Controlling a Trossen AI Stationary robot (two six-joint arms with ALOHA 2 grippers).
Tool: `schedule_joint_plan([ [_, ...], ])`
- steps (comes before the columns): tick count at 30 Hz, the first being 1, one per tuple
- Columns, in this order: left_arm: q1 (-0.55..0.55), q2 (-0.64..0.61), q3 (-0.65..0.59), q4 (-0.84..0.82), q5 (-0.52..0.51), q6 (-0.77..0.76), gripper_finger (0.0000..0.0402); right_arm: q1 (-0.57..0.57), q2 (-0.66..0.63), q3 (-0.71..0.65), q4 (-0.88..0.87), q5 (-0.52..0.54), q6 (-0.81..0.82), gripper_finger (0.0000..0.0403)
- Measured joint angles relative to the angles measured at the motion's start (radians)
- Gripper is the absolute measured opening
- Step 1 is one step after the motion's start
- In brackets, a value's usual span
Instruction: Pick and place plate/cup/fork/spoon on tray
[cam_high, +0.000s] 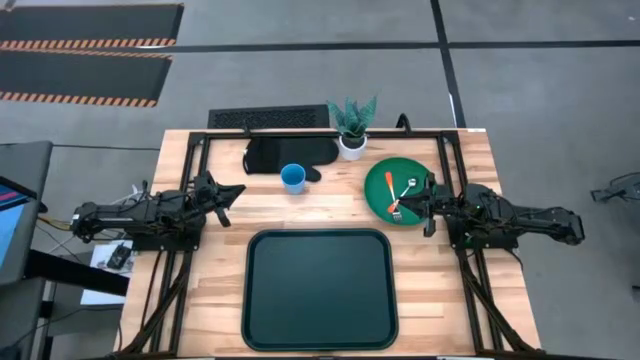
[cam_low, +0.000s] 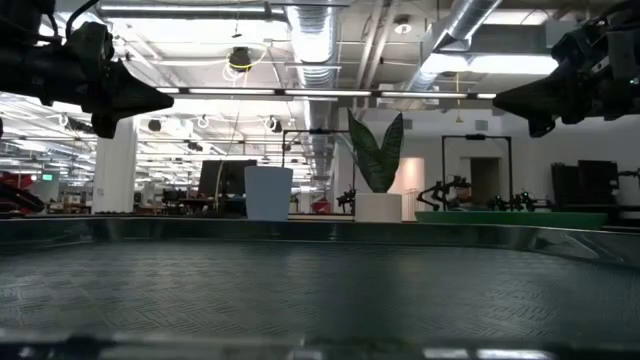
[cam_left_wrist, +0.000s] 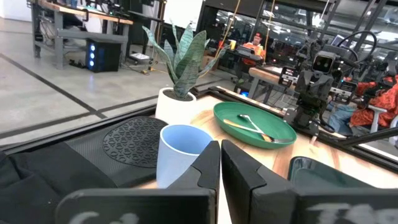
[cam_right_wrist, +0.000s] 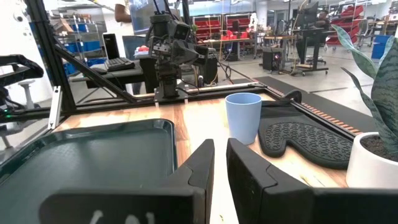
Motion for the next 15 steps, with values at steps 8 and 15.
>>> schedule_joint_plan([
  [8, 0.0, 0.0, -0.002, 0.012, 0.0, -0.053, 0.0, 0.0, 0.0, 0.0, 0.0, 0.0, 0.0, 0.0071],
  [15, 0.0, 0.0, -0.003, 0.027, -0.012, -0.175, 0.0, 0.0, 0.0, 0.0, 0.0, 0.0, 0.0, 0.0071],
])
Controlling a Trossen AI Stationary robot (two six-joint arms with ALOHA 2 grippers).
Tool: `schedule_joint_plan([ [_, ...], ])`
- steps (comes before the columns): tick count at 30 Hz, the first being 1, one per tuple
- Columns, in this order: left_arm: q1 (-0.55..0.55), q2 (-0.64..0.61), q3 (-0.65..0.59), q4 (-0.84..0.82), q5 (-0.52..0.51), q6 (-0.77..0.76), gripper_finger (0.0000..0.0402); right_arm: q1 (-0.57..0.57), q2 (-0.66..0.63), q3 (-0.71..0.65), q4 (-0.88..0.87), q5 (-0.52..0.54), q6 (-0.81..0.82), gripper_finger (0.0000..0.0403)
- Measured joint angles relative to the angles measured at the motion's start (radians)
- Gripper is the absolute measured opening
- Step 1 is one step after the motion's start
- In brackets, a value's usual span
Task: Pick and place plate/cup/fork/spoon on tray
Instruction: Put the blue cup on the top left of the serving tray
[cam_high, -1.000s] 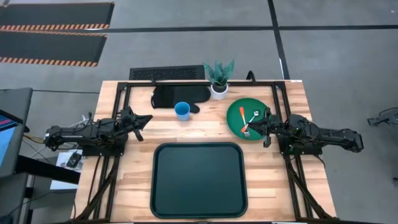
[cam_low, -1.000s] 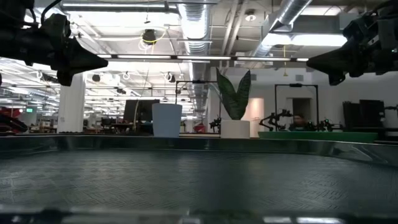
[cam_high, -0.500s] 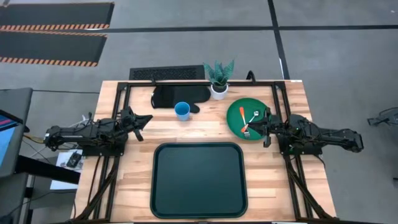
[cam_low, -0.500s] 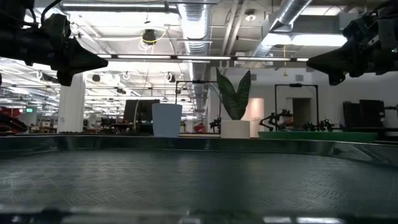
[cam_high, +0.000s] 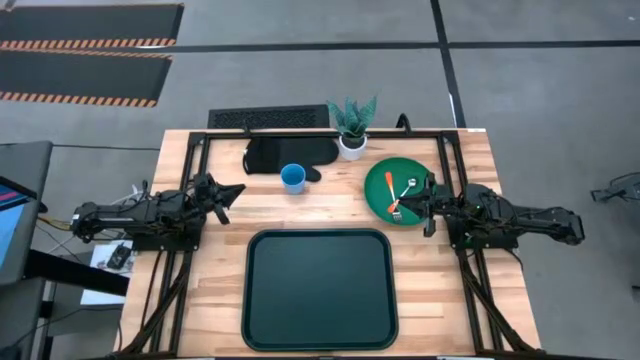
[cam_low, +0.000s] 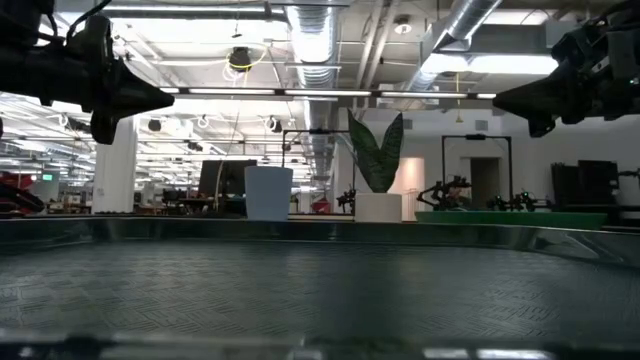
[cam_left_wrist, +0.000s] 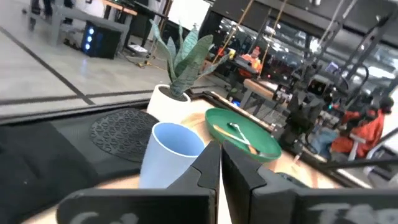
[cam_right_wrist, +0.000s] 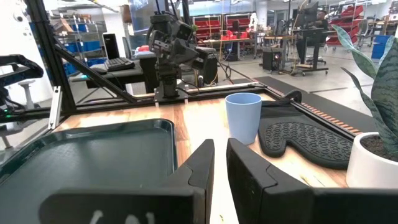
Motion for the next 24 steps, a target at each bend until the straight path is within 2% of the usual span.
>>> schedule_joint_plan([
  [9, 0.0, 0.0, 0.0, 0.015, -0.01, -0.377, 0.0, 0.0, 0.0, 0.0, 0.0, 0.0, 0.0, 0.0071],
  [15, 0.0, -0.001, 0.0, 0.05, -0.023, -0.518, 0.0, 0.0, 0.0, 0.0, 0.0, 0.0, -0.031, 0.0071],
  [19, 0.0, -0.001, 0.0, 0.057, -0.071, -0.555, 0.0, 0.0, 0.0, 0.0, 0.002, 0.012, -0.032, 0.0071],
  [21, 0.0, 0.0, 0.001, 0.094, -0.086, -0.59, 0.0002, 0.0, 0.0, 0.0, 0.012, 0.056, 0.05, 0.0071],
  [24, 0.0, -0.001, 0.002, 0.153, -0.095, -0.618, 0.0016, 0.0, -0.001, 0.002, 0.014, 0.128, 0.383, 0.0071],
])
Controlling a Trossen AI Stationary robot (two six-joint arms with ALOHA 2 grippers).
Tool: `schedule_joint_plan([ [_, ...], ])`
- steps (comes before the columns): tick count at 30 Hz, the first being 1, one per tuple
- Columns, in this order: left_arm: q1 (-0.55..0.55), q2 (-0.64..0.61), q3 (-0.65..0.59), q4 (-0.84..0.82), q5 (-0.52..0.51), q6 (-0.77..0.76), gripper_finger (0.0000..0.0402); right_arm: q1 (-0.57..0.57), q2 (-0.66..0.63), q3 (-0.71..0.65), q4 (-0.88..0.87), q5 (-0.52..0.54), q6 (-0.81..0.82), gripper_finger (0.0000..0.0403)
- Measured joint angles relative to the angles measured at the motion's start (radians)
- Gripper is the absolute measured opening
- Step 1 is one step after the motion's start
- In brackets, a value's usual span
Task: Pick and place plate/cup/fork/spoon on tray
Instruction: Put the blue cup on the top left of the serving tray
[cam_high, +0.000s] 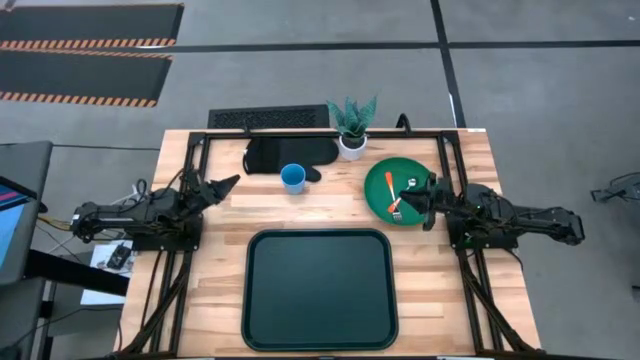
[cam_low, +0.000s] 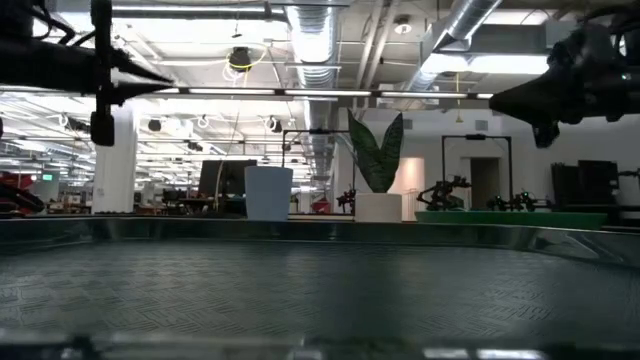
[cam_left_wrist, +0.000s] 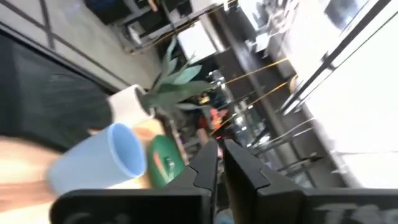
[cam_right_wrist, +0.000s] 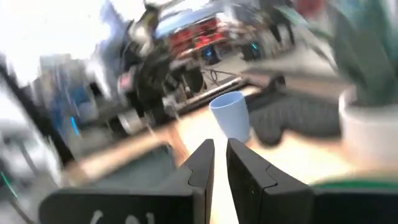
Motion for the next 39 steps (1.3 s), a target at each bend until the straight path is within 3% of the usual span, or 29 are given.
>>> schedule_joint_plan([
  [3, 0.0, 0.0, 0.0, 0.09, 0.008, 0.008, 0.0042, 0.0, 0.002, 0.005, -0.004, 0.011, 0.4, 0.0071],
  [6, 0.0, 0.0, 0.001, 0.191, 0.011, 0.039, 0.0077, 0.0, 0.002, 0.008, -0.005, 0.011, 0.621, 0.0071],
  [13, 0.0, 0.001, 0.002, 0.441, 0.009, 0.133, 0.0153, 0.0, 0.002, 0.01, -0.004, 0.051, 0.736, 0.0071],
  [19, 0.0, 0.003, 0.004, 0.471, 0.042, 0.119, 0.0196, -0.026, 0.007, 0.019, 0.249, 0.064, 0.701, 0.0071],
  [23, 0.0, 0.056, 0.068, 0.402, 0.046, 0.114, 0.0211, -0.053, 0.046, 0.141, 0.232, 0.081, 0.587, 0.0071],
  [27, 0.0, 0.165, 0.187, 0.29, 0.063, 0.112, 0.0214, -0.077, 0.152, 0.32, 0.06, 0.084, 0.432, 0.0071],
  [33, 0.0, 0.402, 0.445, -0.018, 0.136, 0.138, 0.0215, -0.133, 0.4, 0.638, -0.394, 0.087, 0.282, 0.0078],
  [36, 0.002, 0.519, 0.576, -0.226, 0.133, 0.102, 0.0215, -0.176, 0.533, 0.759, -0.643, 0.089, 0.273, 0.0097],
  [39, 0.002, 0.635, 0.699, -0.412, 0.143, 0.083, 0.0215, -0.212, 0.655, 0.832, -0.776, 0.071, 0.251, 0.0125],
])
